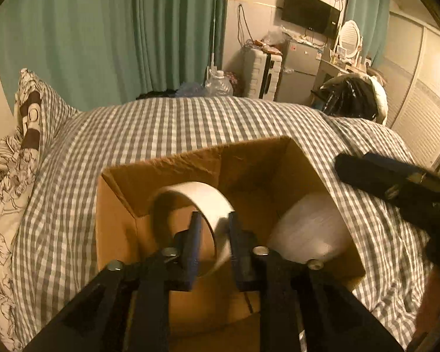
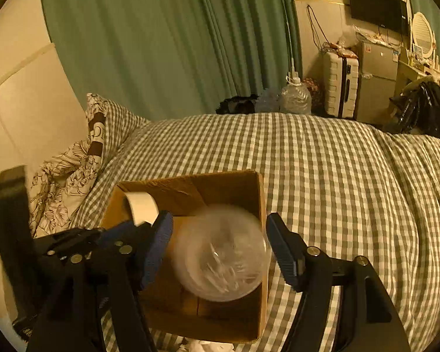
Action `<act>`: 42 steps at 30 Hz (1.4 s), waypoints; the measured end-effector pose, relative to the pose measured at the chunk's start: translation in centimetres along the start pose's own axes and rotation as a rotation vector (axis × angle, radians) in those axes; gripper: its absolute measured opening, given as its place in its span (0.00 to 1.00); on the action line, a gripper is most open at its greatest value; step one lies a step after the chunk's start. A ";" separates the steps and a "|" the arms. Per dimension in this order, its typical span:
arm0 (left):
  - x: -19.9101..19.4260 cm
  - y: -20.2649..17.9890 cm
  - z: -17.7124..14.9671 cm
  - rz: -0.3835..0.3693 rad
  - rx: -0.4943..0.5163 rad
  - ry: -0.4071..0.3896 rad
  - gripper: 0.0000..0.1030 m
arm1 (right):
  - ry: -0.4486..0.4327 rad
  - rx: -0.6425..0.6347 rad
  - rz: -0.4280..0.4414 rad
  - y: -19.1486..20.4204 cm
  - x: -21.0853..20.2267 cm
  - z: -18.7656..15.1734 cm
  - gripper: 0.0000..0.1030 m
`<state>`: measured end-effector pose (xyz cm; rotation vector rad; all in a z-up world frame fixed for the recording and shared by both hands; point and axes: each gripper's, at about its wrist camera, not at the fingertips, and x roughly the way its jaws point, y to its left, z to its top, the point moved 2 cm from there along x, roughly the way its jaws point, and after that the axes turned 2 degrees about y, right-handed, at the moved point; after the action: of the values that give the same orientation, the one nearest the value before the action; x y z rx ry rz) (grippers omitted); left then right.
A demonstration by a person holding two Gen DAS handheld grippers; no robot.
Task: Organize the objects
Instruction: 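Lower the tape roll and bottle into the cardboard box and open both grippers, then grasp the blue medicine box with the left gripper while the right gripper grasps the white sock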
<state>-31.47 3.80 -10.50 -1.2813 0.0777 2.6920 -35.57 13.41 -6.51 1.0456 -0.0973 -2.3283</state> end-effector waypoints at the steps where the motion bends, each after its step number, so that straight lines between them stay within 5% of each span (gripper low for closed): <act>1: -0.3 0.0 -0.2 0.018 -0.002 -0.001 0.42 | -0.012 0.000 -0.008 0.1 -0.7 0.0 0.68; 2: -0.7 0.1 -0.3 0.027 -0.003 -0.003 0.57 | -0.025 0.005 -0.014 0.1 -1.6 0.1 0.69; 3: -1.5 0.1 -0.5 0.033 -0.007 -0.008 0.63 | -0.031 0.009 -0.016 0.1 -2.3 0.1 0.69; 9: -7.5 1.4 -0.9 0.046 -0.029 -0.037 0.73 | -0.065 -0.005 -0.092 1.2 -9.6 -0.1 0.69; 17: -17.4 2.5 -3.7 0.066 -0.040 -0.098 0.74 | -0.148 -0.111 -0.188 5.7 -20.9 -2.8 0.71; 23: -21.8 3.5 -7.5 0.080 -0.094 -0.139 0.74 | -0.140 -0.154 -0.173 8.7 -25.1 -6.4 0.75; 28: -21.6 3.1 -11.0 0.107 -0.087 -0.136 0.74 | -0.093 -0.145 -0.202 9.1 -24.5 -10.4 0.77; 42: -11.8 2.7 -21.5 0.134 -0.123 0.105 0.74 | 0.319 -0.128 -0.161 7.4 -8.6 -22.4 0.77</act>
<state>-8.13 -2.79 -14.97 -1.5039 0.0109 2.7781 -11.80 15.51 -14.11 1.3852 0.2639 -2.2388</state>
